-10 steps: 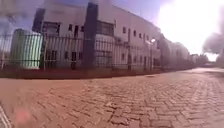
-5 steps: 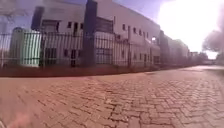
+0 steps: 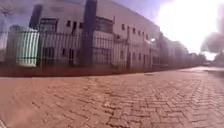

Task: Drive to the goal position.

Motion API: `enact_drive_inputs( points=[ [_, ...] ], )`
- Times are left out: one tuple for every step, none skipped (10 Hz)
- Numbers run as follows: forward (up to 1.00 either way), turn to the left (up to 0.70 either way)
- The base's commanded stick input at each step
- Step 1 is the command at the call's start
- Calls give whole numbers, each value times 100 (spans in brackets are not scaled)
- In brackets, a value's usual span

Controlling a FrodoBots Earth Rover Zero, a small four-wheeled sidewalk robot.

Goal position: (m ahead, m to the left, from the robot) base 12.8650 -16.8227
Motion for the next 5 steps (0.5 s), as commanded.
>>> enact_drive_inputs(
  points=[
    [100,-27],
    [100,-27],
    [100,-27],
    [100,-27],
    [100,-27]
  ],
)
